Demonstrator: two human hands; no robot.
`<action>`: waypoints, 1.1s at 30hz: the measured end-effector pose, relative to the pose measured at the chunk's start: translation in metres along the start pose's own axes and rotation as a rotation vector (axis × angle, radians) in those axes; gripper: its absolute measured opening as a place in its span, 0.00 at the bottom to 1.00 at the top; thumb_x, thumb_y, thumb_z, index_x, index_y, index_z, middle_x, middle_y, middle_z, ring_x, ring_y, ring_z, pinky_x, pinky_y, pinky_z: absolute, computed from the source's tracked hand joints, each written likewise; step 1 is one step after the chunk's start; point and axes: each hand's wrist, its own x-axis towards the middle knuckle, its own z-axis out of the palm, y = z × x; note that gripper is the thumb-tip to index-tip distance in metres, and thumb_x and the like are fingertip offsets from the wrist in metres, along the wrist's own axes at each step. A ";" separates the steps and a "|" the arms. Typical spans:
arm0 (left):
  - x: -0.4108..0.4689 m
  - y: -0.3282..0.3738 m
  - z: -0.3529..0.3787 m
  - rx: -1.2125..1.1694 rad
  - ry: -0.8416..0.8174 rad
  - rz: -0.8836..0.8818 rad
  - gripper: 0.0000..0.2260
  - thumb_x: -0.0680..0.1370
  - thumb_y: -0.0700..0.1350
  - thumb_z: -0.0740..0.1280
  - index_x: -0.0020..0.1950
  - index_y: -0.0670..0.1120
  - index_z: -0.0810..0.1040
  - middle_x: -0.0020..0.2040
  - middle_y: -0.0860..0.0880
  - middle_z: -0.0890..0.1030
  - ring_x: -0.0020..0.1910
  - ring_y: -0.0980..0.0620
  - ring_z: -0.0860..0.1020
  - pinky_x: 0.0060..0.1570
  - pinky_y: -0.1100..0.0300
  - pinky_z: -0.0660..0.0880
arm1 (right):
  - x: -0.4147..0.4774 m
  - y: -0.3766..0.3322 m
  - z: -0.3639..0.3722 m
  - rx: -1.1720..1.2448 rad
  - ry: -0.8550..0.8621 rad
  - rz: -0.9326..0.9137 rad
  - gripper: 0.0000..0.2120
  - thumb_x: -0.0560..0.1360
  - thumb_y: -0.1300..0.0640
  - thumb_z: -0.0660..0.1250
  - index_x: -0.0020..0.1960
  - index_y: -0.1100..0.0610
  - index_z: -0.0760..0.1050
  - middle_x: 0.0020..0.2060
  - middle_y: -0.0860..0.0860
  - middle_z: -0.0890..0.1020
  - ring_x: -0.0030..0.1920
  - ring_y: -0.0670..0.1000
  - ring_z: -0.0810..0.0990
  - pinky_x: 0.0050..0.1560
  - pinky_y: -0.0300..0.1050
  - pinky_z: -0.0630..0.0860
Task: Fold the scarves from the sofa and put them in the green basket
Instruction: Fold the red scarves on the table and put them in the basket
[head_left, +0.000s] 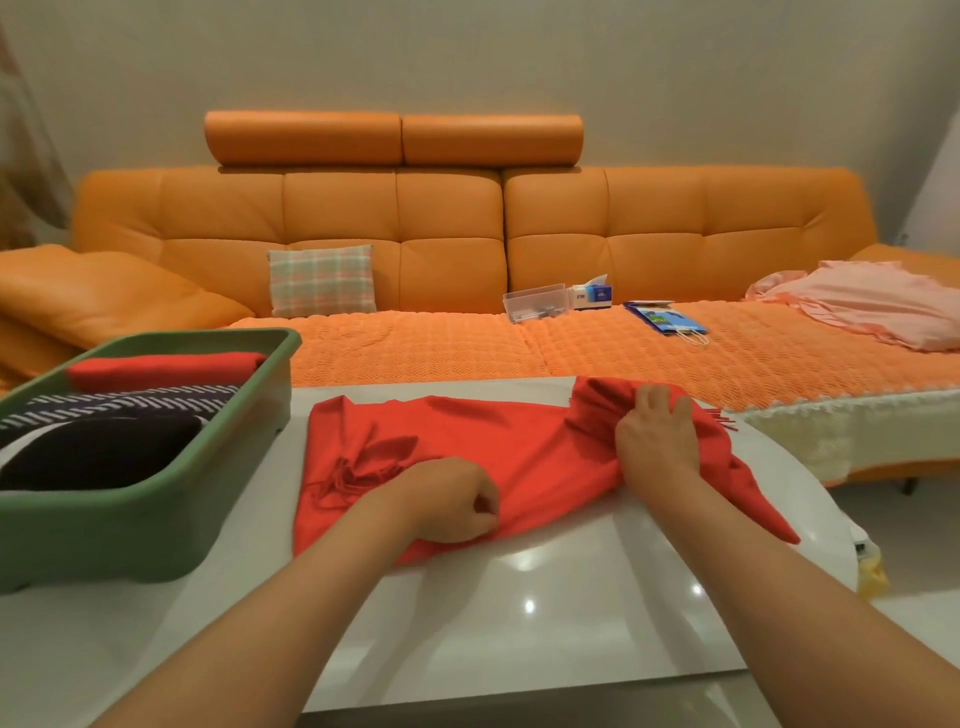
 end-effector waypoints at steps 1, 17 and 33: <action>-0.004 -0.002 -0.001 -0.050 0.011 -0.021 0.11 0.76 0.56 0.65 0.47 0.51 0.82 0.46 0.53 0.80 0.44 0.53 0.77 0.47 0.56 0.75 | -0.001 -0.001 -0.002 0.001 0.007 -0.010 0.18 0.82 0.59 0.54 0.70 0.58 0.71 0.74 0.64 0.62 0.73 0.64 0.60 0.69 0.61 0.61; -0.072 -0.035 0.001 0.033 0.131 -0.102 0.07 0.73 0.52 0.69 0.45 0.56 0.71 0.46 0.59 0.71 0.44 0.58 0.72 0.40 0.61 0.66 | -0.055 -0.047 -0.038 0.739 -0.358 -0.576 0.07 0.70 0.55 0.65 0.44 0.49 0.82 0.40 0.44 0.83 0.41 0.47 0.79 0.43 0.42 0.77; -0.132 -0.075 0.004 0.205 0.275 -0.209 0.12 0.75 0.61 0.66 0.53 0.56 0.80 0.50 0.57 0.77 0.49 0.54 0.77 0.42 0.61 0.66 | -0.038 -0.145 -0.066 0.706 -0.039 -0.258 0.13 0.77 0.58 0.59 0.57 0.54 0.80 0.55 0.56 0.82 0.57 0.59 0.80 0.54 0.50 0.75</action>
